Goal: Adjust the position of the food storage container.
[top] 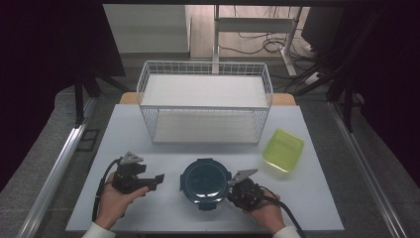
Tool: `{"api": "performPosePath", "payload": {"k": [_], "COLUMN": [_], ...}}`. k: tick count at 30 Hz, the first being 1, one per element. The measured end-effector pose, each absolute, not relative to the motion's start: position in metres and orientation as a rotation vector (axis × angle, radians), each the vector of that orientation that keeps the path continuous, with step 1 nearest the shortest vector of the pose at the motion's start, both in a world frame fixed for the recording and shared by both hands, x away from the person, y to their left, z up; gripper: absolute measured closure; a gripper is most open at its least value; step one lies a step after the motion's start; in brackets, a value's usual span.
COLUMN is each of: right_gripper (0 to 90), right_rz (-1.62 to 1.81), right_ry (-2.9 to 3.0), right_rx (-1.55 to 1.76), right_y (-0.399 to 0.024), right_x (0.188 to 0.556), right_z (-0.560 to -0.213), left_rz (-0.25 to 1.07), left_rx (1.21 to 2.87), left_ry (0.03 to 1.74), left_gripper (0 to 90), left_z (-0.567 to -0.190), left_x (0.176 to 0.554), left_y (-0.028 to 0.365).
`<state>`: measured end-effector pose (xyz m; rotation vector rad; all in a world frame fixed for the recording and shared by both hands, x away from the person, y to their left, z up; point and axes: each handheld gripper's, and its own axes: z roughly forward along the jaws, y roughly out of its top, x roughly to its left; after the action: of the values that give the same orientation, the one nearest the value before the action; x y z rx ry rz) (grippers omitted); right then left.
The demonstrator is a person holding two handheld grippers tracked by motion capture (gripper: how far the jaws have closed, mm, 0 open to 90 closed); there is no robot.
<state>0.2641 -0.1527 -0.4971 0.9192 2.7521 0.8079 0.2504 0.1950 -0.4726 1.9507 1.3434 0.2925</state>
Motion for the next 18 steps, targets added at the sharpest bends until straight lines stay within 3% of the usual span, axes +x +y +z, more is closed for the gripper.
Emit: {"api": "performPosePath", "payload": {"k": [18], "right_gripper": [89.2], "right_rz": [0.839], "right_ry": [2.764], "right_rx": [0.864], "right_y": [-0.136], "right_x": [0.266], "right_z": [-0.499], "left_rz": [0.290], "left_rx": [1.949], "left_ry": [1.352], "left_gripper": [22.3], "left_z": [-0.474], "left_x": [0.252], "left_y": [0.197]}}
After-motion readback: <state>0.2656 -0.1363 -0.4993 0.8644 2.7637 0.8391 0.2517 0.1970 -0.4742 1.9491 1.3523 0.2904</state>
